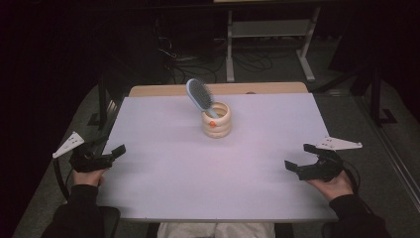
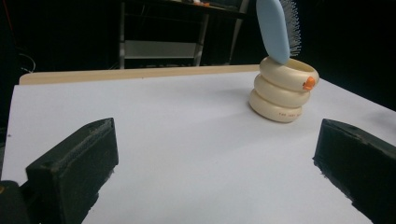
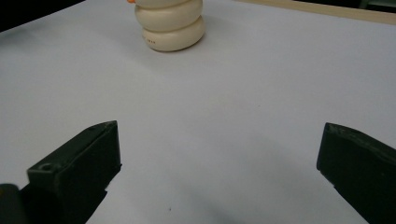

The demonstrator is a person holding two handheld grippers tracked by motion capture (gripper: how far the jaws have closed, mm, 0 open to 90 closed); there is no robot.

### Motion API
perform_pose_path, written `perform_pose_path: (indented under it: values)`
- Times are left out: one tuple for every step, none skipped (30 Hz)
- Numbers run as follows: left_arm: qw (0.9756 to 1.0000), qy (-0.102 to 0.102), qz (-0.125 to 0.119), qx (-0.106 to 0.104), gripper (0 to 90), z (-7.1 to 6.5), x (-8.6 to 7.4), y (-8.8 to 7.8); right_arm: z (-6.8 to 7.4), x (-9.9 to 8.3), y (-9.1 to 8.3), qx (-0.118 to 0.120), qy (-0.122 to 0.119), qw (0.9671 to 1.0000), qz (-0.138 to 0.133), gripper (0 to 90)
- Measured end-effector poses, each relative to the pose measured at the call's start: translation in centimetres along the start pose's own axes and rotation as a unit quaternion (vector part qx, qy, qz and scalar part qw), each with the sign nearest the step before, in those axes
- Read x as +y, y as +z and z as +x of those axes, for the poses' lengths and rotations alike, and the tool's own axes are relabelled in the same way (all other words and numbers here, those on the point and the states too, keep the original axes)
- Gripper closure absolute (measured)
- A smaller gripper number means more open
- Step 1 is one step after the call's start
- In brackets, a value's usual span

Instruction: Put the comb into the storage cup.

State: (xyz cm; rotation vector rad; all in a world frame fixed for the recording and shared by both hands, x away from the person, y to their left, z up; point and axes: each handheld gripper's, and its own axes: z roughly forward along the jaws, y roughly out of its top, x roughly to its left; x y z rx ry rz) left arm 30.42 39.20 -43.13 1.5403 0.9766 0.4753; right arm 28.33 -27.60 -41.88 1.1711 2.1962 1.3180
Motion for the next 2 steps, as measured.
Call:
perform_pose_path:
  values:
    - [1.0, 0.0, 0.001, 0.0, 0.0, 0.02, -0.09, -0.04, -0.02, -0.01, -0.02, 0.0, 0.0, 1.0, 0.0, 0.0]
    - [1.0, -0.001, 0.002, 0.001, 0.0, 0.01, -0.19, -0.11, -0.03, -0.02, -0.03, 0.0, 0.0, 1.0, -0.001, 0.0]
